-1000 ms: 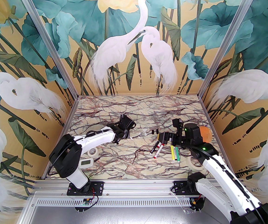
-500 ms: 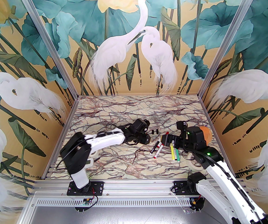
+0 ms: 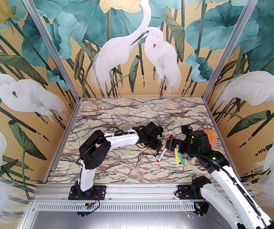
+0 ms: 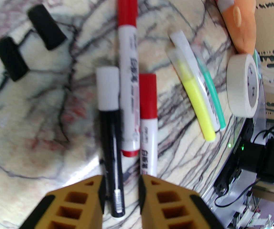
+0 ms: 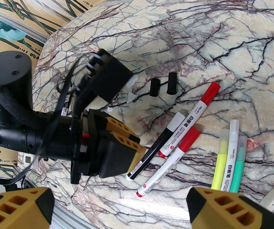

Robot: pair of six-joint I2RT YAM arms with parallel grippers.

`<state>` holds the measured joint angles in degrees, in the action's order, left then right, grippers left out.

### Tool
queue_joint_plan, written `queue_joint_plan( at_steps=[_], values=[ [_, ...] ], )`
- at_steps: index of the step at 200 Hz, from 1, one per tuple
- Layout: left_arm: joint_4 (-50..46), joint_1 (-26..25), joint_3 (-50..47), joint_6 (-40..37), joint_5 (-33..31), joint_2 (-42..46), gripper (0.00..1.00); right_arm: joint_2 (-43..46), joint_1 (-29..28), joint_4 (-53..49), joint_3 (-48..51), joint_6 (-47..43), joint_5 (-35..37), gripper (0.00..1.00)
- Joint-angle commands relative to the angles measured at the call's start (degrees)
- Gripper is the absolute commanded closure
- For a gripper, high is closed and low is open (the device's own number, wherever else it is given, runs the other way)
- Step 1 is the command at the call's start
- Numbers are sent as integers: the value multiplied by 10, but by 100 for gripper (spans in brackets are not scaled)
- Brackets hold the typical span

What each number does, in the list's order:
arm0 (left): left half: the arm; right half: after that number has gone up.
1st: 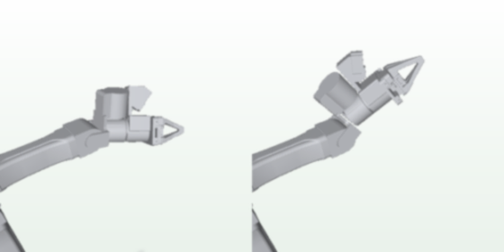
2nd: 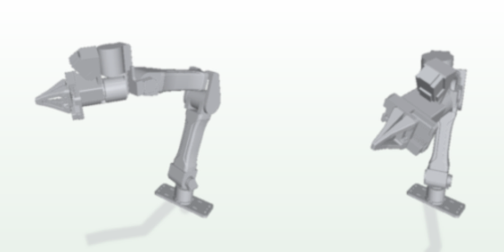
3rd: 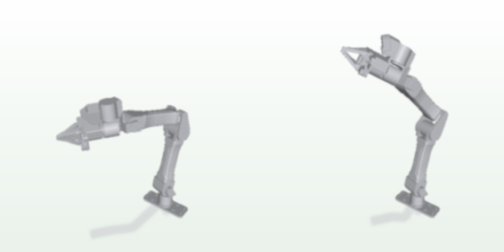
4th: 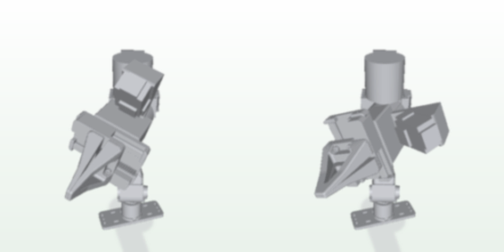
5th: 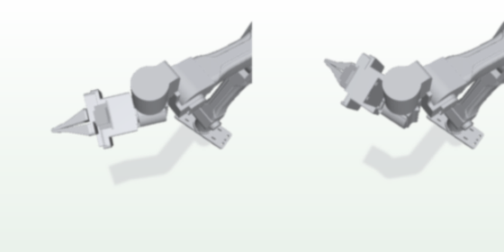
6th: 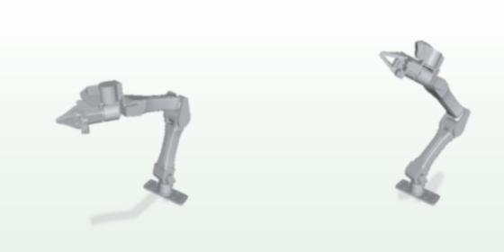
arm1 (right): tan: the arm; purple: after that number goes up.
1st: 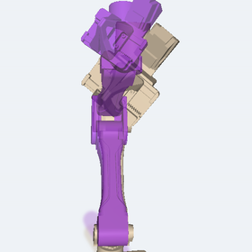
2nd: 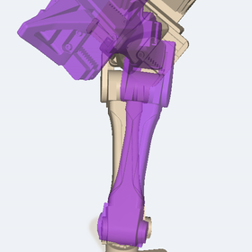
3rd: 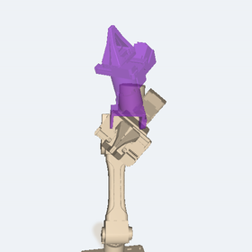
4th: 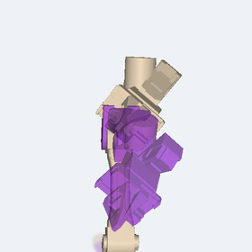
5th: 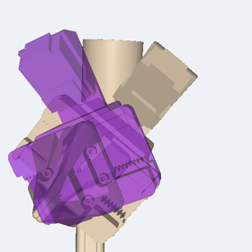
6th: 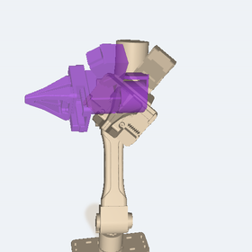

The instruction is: Open the pen caps

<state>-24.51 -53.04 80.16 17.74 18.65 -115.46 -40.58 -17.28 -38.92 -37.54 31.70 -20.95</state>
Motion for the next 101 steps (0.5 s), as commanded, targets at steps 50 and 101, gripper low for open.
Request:
queue_joint_plan(
  at_steps=[50,101],
  values=[
    [-82,-10,47,-33,5,-45,65,2,-2,-10,0,0,3,0],
    [-131,-14,86,-32,-32,-70,68,2,-2,-9,-2,2,4,0]
  ],
)
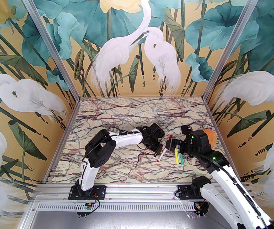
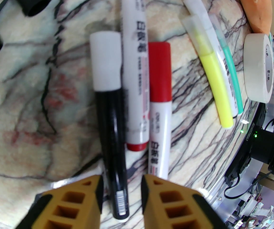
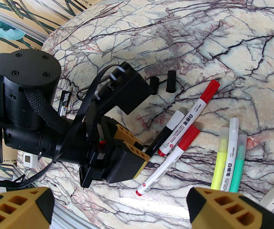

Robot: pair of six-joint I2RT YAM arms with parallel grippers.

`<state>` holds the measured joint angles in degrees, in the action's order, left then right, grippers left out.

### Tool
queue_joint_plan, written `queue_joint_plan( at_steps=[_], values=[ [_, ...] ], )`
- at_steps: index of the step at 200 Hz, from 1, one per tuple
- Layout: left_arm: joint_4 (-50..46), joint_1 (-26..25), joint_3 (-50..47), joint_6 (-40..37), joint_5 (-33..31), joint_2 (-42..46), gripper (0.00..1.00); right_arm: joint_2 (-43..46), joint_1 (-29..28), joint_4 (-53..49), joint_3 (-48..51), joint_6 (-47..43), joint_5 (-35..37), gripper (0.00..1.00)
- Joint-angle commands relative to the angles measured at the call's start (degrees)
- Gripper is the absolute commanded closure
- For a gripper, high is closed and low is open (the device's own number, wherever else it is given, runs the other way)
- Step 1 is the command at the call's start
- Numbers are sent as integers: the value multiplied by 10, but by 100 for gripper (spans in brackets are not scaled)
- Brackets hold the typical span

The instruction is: Open the pen caps

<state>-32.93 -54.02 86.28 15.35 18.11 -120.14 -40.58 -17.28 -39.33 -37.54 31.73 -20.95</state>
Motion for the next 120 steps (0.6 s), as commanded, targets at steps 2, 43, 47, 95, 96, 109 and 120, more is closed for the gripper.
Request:
queue_joint_plan(
  at_steps=[2,43,47,95,96,109,120],
  values=[
    [-49,-5,27,-8,-27,-24,68,2,-3,-5,-2,2,4,0],
    [-70,-5,45,-5,-35,-38,68,3,-2,-4,-2,1,2,0],
    [-73,-5,47,-4,-36,-39,67,4,-2,-5,-2,1,2,0],
    [-101,-6,62,1,-91,-51,69,3,-2,0,2,4,3,0],
    [-102,-6,62,2,-93,-51,69,4,-2,0,3,4,3,0],
    [-112,-6,65,-3,-106,-54,69,3,-2,5,4,6,1,0],
    [-122,-7,67,-6,-121,-55,69,2,-2,9,6,8,0,0]
  ],
)
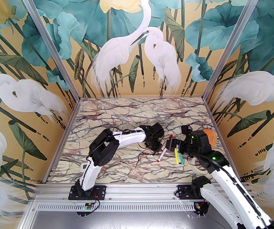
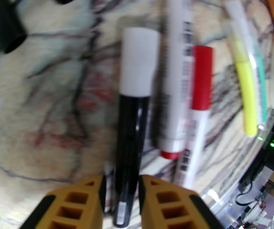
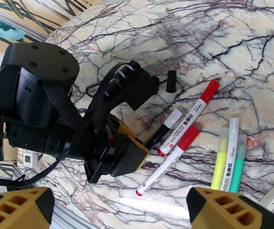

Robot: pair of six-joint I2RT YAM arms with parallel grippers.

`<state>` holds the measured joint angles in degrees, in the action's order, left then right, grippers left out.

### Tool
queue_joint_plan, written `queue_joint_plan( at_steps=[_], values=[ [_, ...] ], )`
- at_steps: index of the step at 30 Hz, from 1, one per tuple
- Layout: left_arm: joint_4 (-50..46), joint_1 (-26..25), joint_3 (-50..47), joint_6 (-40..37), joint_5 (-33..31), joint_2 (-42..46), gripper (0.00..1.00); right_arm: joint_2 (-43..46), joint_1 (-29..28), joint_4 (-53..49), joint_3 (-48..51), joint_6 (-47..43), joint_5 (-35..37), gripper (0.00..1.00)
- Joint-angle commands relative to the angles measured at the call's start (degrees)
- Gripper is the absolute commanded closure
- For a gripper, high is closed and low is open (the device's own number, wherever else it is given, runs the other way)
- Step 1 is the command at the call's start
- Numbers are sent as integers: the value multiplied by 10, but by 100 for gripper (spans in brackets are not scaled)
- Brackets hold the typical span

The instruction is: Open the pen caps

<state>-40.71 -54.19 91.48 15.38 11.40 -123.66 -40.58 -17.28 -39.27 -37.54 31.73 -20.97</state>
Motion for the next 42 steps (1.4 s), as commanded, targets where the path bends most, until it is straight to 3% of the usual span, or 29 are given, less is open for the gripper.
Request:
queue_joint_plan(
  at_steps=[1,13,22,32,42],
  values=[
    [-45,-6,14,-8,-55,-20,69,2,-2,9,6,8,0,0],
    [-96,-35,41,-73,-147,-55,73,1,-2,16,12,14,-4,0],
    [-79,-38,32,-72,-140,-37,82,4,-2,19,14,19,-8,0],
    [0,-32,-73,-20,-92,128,84,19,-3,100,26,90,-73,4],
    [149,19,-256,56,43,327,84,8,-14,163,34,179,-62,17]
  ],
)
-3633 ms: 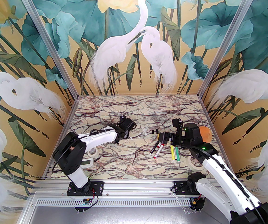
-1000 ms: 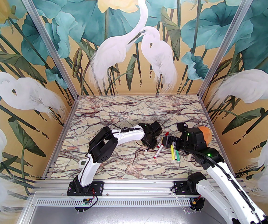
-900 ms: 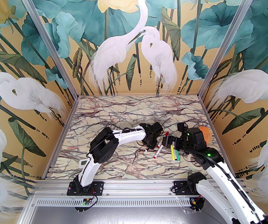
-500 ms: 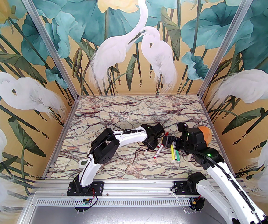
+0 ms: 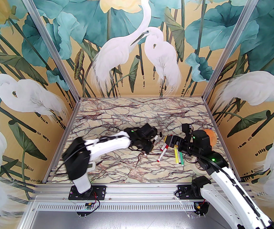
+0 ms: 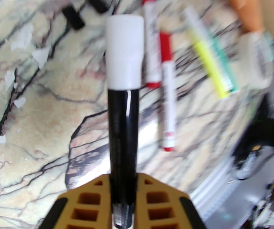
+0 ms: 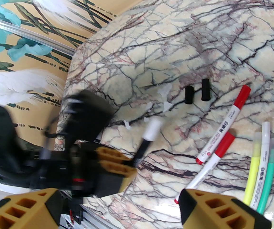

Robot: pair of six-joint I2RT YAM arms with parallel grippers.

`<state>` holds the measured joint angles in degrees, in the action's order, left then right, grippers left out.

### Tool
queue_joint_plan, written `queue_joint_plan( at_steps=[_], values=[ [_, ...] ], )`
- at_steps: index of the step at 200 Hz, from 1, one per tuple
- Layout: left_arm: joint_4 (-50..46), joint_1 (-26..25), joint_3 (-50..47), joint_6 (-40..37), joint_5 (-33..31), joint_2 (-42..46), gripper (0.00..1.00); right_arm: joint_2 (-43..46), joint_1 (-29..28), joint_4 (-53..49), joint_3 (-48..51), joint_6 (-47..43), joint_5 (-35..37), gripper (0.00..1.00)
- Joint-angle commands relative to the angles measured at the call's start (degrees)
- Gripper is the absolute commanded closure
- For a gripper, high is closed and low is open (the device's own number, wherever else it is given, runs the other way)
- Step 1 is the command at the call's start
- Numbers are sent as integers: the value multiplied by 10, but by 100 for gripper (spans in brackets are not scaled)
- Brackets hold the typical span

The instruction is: Open the pen caps

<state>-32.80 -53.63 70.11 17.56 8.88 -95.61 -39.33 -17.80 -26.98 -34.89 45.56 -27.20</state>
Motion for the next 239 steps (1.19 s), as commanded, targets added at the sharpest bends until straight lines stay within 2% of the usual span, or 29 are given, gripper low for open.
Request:
queue_joint_plan(
  at_steps=[1,8,44,81,141,203,239],
  values=[
    [86,18,-61,39,82,66,84,-13,-13,49,6,46,0,17],
    [103,22,-77,40,97,83,84,-22,-19,59,5,51,1,21],
    [165,33,-153,40,167,157,86,-77,-74,101,-14,60,34,24],
    [207,38,-201,52,221,197,87,-142,-118,138,-43,60,57,30],
    [244,38,-216,73,251,204,87,-202,-152,161,-79,59,65,45],
    [266,38,-214,84,263,198,87,-219,-163,165,-85,58,66,58],
    [266,38,-213,84,266,191,87,-222,-167,163,-84,55,69,69]
  ],
)
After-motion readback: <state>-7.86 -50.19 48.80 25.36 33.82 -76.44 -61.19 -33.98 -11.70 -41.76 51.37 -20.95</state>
